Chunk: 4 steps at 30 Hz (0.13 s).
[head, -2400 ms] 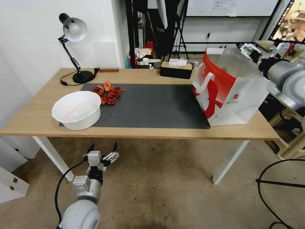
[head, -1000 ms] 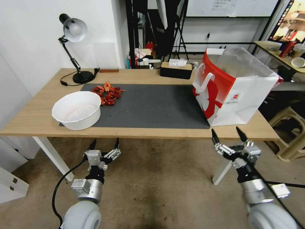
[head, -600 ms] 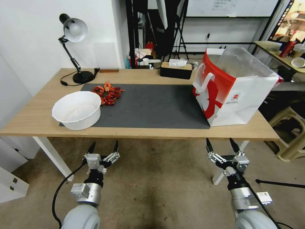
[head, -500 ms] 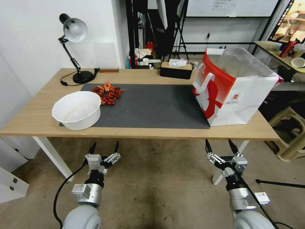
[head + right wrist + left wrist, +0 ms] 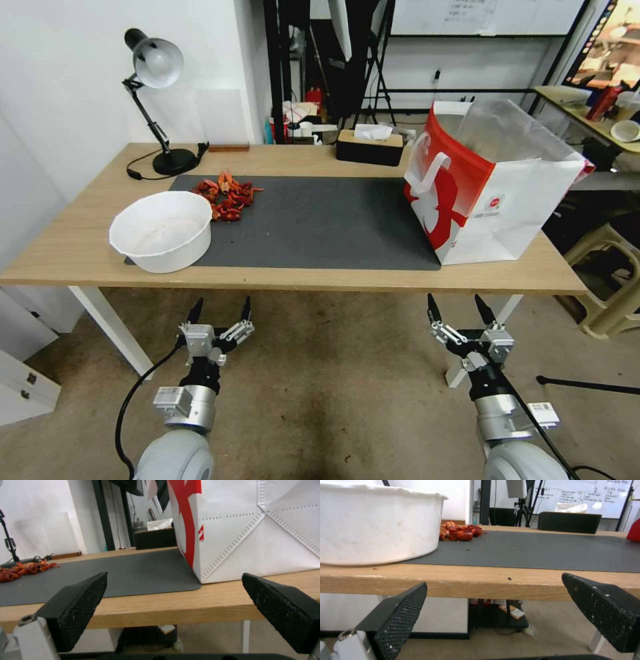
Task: Close the takeout container lid, then place the container into the takeout bag.
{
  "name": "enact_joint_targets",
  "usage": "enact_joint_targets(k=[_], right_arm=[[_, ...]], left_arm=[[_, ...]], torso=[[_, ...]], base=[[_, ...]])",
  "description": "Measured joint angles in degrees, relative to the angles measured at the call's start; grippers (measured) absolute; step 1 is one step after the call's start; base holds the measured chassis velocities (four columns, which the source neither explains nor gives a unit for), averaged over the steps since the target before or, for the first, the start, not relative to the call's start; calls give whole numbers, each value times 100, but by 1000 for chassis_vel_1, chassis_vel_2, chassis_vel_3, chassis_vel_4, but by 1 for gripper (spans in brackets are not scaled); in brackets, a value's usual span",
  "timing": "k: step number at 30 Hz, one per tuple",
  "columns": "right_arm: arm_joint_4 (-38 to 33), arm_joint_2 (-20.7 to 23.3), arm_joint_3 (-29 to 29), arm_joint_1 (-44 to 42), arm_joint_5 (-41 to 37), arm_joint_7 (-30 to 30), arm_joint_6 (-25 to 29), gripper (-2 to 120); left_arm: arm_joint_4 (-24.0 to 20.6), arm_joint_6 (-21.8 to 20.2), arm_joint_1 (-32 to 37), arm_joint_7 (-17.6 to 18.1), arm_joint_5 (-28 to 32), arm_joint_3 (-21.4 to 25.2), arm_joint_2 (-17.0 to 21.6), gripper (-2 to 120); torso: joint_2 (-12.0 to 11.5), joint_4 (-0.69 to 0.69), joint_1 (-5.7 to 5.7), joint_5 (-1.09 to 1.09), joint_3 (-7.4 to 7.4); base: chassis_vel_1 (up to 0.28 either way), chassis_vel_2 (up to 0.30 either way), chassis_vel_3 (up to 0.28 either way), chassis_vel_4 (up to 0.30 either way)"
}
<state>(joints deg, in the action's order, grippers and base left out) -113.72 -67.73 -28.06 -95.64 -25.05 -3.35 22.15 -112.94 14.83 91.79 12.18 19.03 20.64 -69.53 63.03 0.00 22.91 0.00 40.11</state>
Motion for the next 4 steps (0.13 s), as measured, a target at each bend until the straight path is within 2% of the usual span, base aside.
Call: enact_joint_targets(k=[4], right_arm=[[-4, 3, -2, 2, -4, 0, -4, 100]], left_arm=[[0, 0, 0, 1, 0, -1, 1, 100]], torso=[[0, 0, 0, 0, 0]], base=[[0, 0, 0, 0]])
